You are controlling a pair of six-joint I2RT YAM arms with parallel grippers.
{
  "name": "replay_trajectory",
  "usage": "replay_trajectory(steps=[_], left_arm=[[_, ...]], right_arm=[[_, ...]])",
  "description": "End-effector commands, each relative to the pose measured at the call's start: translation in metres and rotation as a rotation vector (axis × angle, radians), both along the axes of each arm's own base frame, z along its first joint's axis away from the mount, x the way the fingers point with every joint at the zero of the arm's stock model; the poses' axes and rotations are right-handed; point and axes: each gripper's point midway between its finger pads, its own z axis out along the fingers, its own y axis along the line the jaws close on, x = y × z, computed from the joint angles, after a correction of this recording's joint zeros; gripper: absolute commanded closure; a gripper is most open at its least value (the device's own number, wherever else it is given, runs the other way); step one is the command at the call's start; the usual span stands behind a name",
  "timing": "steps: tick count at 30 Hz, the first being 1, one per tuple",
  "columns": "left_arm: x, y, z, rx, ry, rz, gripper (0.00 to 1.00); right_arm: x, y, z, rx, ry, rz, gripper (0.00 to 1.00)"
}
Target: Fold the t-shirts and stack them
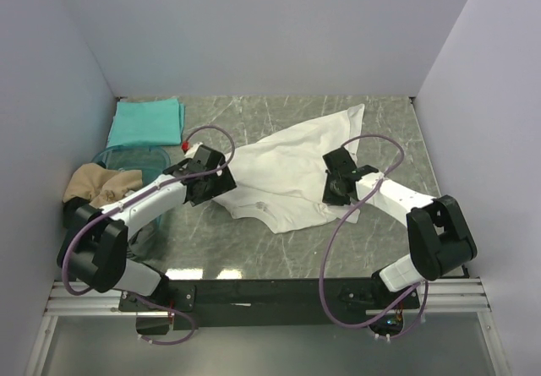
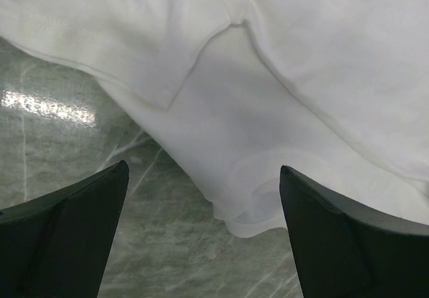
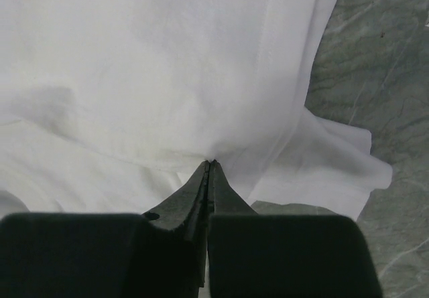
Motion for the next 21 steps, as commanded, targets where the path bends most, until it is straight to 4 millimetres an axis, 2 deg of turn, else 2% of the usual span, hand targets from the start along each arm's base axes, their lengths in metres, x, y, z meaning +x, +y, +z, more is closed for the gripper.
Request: replay_trajectory(steps=[1, 7, 10, 11, 15, 21], left_arm=[[0.001, 0.011, 0.01, 0.013, -0.038, 0.028, 0.01], [-0.001, 0.024, 0.011, 0.004, -0.043, 0.055, 0.01], [-0.002, 0.029, 0.013, 0.0, -0.051, 0.065, 0.01], [-0.002, 0.03, 0.014, -0.002, -0.055, 0.068, 0.0], [-0.003, 0.034, 0.014, -0.008, -0.055, 0.082, 0.01], [-0.002, 0.038, 0.015, -0.021, -0.06, 0.105, 0.01]], right_arm=[[0.009, 0.001, 0.016, 0.015, -0.075, -0.018, 1.0], [0.01, -0.002, 0.022, 0.01, -0.103, -0.026, 1.0], [0.014, -0.008, 0.036, 0.011, -0.178, -0.046, 1.0], [0.016, -0.012, 0.048, 0.014, -0.228, -0.066, 1.0], [0.02, -0.057, 0.065, -0.042, -0.294, -0.252, 1.0], [-0.002, -0.142, 0.063, -0.163, -0.281, -0.548, 1.0]])
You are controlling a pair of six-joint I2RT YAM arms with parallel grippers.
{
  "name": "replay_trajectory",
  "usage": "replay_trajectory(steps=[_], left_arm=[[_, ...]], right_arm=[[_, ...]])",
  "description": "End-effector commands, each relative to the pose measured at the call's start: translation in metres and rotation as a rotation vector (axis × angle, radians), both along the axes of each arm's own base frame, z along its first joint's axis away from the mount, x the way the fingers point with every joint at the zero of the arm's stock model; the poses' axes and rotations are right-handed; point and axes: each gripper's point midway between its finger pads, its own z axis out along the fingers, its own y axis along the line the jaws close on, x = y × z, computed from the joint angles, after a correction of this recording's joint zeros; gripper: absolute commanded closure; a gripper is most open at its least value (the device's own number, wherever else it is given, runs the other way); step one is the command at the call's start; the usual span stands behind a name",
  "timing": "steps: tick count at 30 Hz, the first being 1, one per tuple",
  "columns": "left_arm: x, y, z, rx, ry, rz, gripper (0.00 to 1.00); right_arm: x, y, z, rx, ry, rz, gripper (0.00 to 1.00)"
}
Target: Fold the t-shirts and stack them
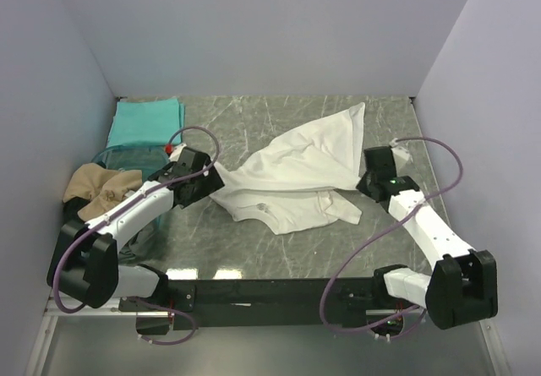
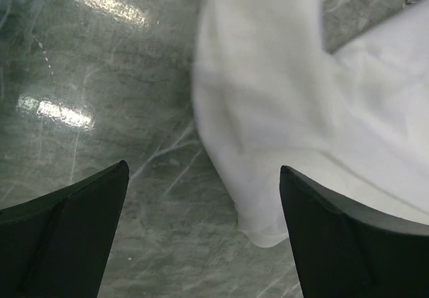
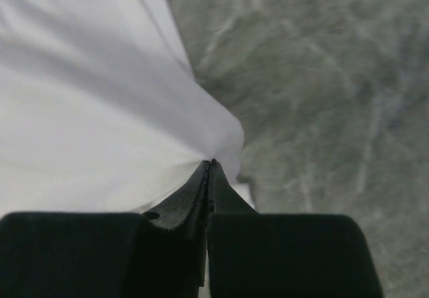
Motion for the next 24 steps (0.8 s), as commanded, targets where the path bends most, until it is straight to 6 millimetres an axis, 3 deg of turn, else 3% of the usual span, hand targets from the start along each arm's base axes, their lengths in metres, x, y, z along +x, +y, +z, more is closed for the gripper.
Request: replay_trajectory(steps=[1, 5, 9, 12, 13, 15, 16, 18, 19, 21, 22, 24], left_arm=[[0.002, 0.004, 0.007, -0.011, -0.029, 0.02, 0.01], [0.004, 0.003, 0.004, -0.021, -0.024, 0.03, 0.01], [0.013, 0.001, 0.007, -0.041, -0.034, 0.038, 0.0], [0.038, -0.006, 0.019, -0.083, -0.085, 0.027, 0.01], [0.044, -0.009, 0.012, -0.087, -0.069, 0.019, 0.01], [0.064, -0.017, 0.023, -0.102, -0.106, 0.008, 0.01], [0.069, -0.021, 0.012, -0.101, -0.079, -0.005, 0.01], [0.087, -0.03, 0.021, -0.121, -0.111, -0.021, 0.01], [0.092, -0.032, 0.011, -0.11, -0.091, -0.023, 0.01], [0.107, -0.036, 0.014, -0.107, -0.106, -0.026, 0.01], [0.111, -0.034, 0.003, -0.083, -0.087, -0.019, 0.01], [0.123, -0.034, 0.003, -0.057, -0.092, -0.012, 0.01]], right_arm=[[-0.024, -0.053, -0.006, -0.087, 0.031, -0.211, 1.0], [-0.025, -0.077, -0.009, -0.09, 0.034, -0.297, 1.0], [-0.016, -0.067, -0.024, -0.044, 0.071, -0.252, 1.0], [-0.01, -0.064, -0.034, -0.032, 0.089, -0.243, 1.0], [-0.009, -0.063, -0.039, -0.028, 0.101, -0.242, 1.0], [-0.006, -0.062, -0.043, -0.017, 0.108, -0.236, 1.0], [-0.006, -0.061, -0.047, -0.013, 0.127, -0.232, 1.0], [-0.005, -0.061, -0.05, -0.008, 0.138, -0.234, 1.0], [-0.006, -0.061, -0.053, -0.008, 0.152, -0.235, 0.97], [-0.008, -0.062, -0.055, -0.006, 0.17, -0.244, 0.89], [-0.007, -0.061, -0.055, -0.006, 0.174, -0.242, 0.78], [-0.011, -0.062, -0.055, -0.007, 0.188, -0.258, 0.6]])
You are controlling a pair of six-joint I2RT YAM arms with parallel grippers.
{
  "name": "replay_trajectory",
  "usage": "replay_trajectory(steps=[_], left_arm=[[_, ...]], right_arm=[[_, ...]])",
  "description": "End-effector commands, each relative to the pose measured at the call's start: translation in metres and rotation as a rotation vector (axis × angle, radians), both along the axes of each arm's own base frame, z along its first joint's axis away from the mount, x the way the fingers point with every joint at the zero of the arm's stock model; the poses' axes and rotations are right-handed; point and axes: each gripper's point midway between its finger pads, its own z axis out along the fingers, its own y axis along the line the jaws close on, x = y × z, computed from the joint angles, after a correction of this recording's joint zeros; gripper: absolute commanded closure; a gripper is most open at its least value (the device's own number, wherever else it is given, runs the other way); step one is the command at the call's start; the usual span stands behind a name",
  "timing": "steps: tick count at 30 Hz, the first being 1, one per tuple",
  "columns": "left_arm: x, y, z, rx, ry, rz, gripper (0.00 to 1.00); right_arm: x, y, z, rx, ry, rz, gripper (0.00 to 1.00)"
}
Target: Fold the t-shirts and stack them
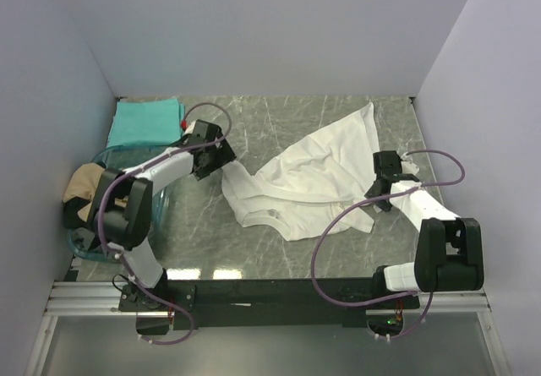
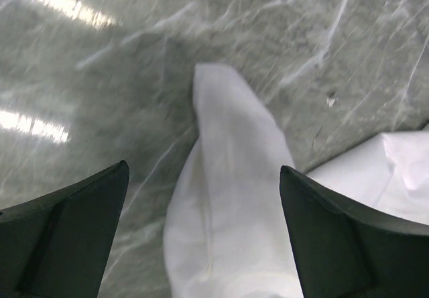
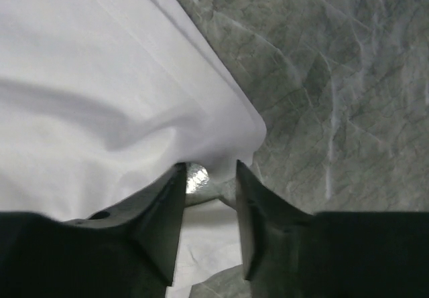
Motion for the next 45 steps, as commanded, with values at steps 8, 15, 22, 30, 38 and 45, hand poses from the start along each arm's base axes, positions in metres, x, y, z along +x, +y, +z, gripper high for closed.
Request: replay_trajectory(steps=[8, 15, 22, 30, 38, 45], left_arm=[[0.043, -0.007, -0.019, 0.067, 0.008, -0.017, 0.04], [0.046, -0.026, -0.04, 0.025, 0.057, -0.066, 0.14], [0.036, -0.03, -0.053, 0.021, 0.086, -0.098, 0.86], [0.037, -0.023, -0.01, 0.037, -0.019, -0.097, 0.99], [0.035, -0.011, 0.102, 0.002, -0.287, -0.06, 0.99], [0.007, 0.021, 0.235, -0.005, -0.578, 0.028, 0.99]], right_arm=[[-0.004, -0.03, 0.016, -0.013, -0.059, -0.161, 0.3], [0.024, -0.023, 0.012, 0.081, -0.116, -0.097, 0.3], [0.032, -0.003, -0.016, 0.188, -0.069, -0.035, 0.39], [0.054, -0.003, -0.003, 0.182, -0.154, 0.004, 0.95], [0.06, -0.01, 0.109, 0.103, -0.415, 0.042, 1.0], [0.027, -0.014, 0.241, 0.008, -0.694, 0.065, 1.0]])
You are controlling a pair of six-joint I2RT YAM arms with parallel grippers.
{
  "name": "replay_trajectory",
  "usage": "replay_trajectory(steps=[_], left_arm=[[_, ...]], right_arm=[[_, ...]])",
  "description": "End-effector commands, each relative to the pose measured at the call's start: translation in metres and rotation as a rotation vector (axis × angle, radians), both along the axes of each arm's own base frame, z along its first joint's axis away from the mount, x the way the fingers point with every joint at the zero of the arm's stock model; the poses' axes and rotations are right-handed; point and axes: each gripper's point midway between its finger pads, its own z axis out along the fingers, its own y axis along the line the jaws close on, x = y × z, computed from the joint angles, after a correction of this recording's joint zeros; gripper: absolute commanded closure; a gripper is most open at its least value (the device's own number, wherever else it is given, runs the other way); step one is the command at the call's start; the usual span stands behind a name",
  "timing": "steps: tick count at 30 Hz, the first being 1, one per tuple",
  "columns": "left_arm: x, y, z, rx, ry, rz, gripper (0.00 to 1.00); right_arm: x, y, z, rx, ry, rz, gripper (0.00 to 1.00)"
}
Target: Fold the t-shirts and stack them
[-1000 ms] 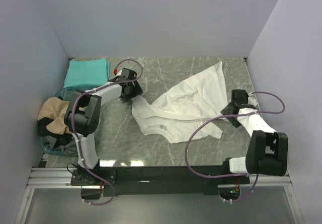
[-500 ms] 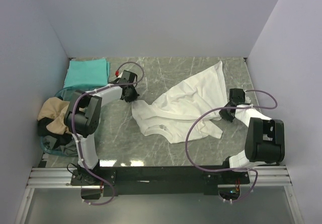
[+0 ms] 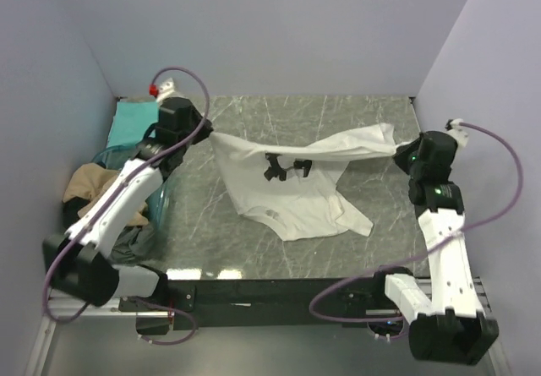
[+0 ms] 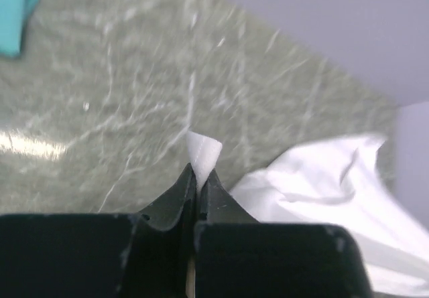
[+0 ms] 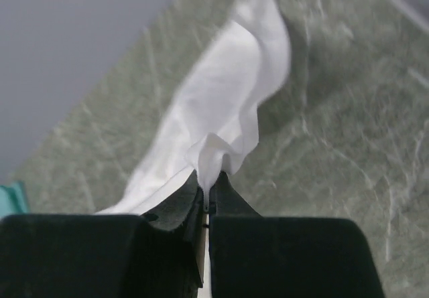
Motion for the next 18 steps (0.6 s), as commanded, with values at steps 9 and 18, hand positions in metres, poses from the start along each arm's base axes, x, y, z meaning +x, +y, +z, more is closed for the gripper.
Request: replay_trajectory(steps=[9, 18], left_arm=[[-0.106, 0.066, 0.244, -0.102, -0.583, 0.115, 0.99], [-0.208, 0.096, 0.363, -0.174, -0.88, 0.063, 0.99]], right_arm=[[-0.097, -0.007, 0.245, -0.162, -0.504, -0.065, 1.0], [-0.18, 0.004, 0.362, -0.253, -0.751, -0.052, 1.0]])
